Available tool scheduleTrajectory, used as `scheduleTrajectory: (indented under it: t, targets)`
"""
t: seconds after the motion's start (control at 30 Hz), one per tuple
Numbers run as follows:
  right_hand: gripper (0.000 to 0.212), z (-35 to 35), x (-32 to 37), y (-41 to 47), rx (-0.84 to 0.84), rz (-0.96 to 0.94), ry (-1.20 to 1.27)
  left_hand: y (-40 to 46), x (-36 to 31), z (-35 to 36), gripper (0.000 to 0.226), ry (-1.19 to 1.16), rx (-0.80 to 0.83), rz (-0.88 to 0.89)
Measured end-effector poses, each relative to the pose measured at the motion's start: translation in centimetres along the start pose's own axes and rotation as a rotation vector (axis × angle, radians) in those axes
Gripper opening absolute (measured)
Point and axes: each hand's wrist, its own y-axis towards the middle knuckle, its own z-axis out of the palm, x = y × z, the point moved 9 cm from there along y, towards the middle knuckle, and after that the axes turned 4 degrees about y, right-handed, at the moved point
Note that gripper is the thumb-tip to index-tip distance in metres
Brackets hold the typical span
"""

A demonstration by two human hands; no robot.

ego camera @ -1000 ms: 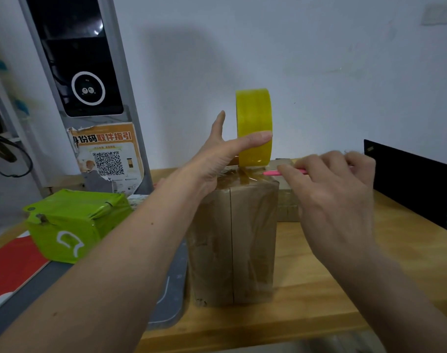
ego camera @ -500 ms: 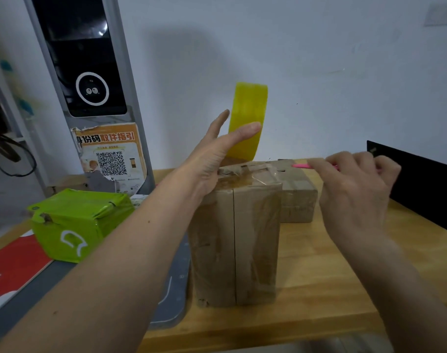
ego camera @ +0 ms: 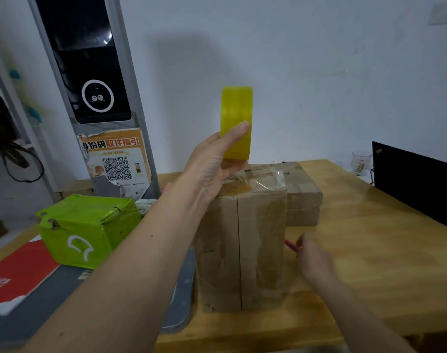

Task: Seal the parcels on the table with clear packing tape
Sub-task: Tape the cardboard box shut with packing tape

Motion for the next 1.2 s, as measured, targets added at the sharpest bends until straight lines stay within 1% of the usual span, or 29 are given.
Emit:
scheduleTrajectory:
  t: [0.1,0.17,0.2,0.23,0.27,0.33,0.4,0.47,0.5,0.53,0.57,0.63,0.9,1.03,1.2]
  targets:
    - [0.011,1.3,-0.7,0.4,0.036,-0.014,0.003,0.0,-0.1,0.1,0.013,-0.029,0.009,0.009]
    - [0.018,1.4,-0.8,0.6,0.034,-0.020,0.037,0.1,-0.1,0.1,0.014,-0.025,0.014,0.016]
    - [0.024,0.9,-0.7,0.6,0.003,-0.021,0.092,0.2,-0.1,0.1,0.014,-0.025,0.013,0.019]
    - [0.027,0.0,-0.3,0.4,-0.063,-0.040,0.173,0.2,0.0,0.1,0.013,-0.024,0.012,0.022]
    - [0.027,-1.6,0.6,0.0,-0.173,-0.099,0.272,0.3,0.0,0.1,0.013,-0.023,0.010,0.024]
    - [0.020,-6.1,3.3,-2.5,-0.464,-0.313,0.479,0.4,-0.1,0.1,0.013,-0.022,0.001,0.028]
    - [0.015,-10.4,6.1,-6.6,-0.741,-0.589,0.620,0.4,0.0,0.1,0.012,-0.024,-0.008,0.032]
    - [0.016,-12.9,8.9,-11.0,-0.911,-0.891,0.622,0.5,0.0,0.0,0.012,-0.026,-0.016,0.033]
    - [0.017,-13.5,10.2,-12.8,-0.940,-1.021,0.583,0.5,0.0,0.0,0.012,-0.028,-0.020,0.034]
    - [0.019,-13.7,11.5,-13.8,-0.933,-1.115,0.532,0.5,0.0,-0.1,0.013,-0.029,-0.024,0.037]
    - [0.022,-13.7,12.6,-14.3,-0.901,-1.170,0.477,0.5,0.0,-0.1,0.013,-0.029,-0.025,0.040]
    - [0.028,-13.4,14.3,-14.0,-0.836,-1.193,0.380,0.4,-0.1,-0.1,0.012,-0.022,-0.026,0.046]
    - [0.030,-13.6,16.7,-12.6,-0.832,-1.075,0.075,0.2,-0.1,0.0,0.015,0.026,-0.038,0.042]
    - [0.029,-13.8,17.3,-12.6,-0.826,-1.032,0.053,-0.2,-0.4,-0.2,0.017,0.011,-0.084,0.057]
    - [0.033,-13.4,17.1,-11.8,-0.731,-0.978,0.018,-0.7,-1.5,-2.1,0.031,-0.020,-0.181,0.103]
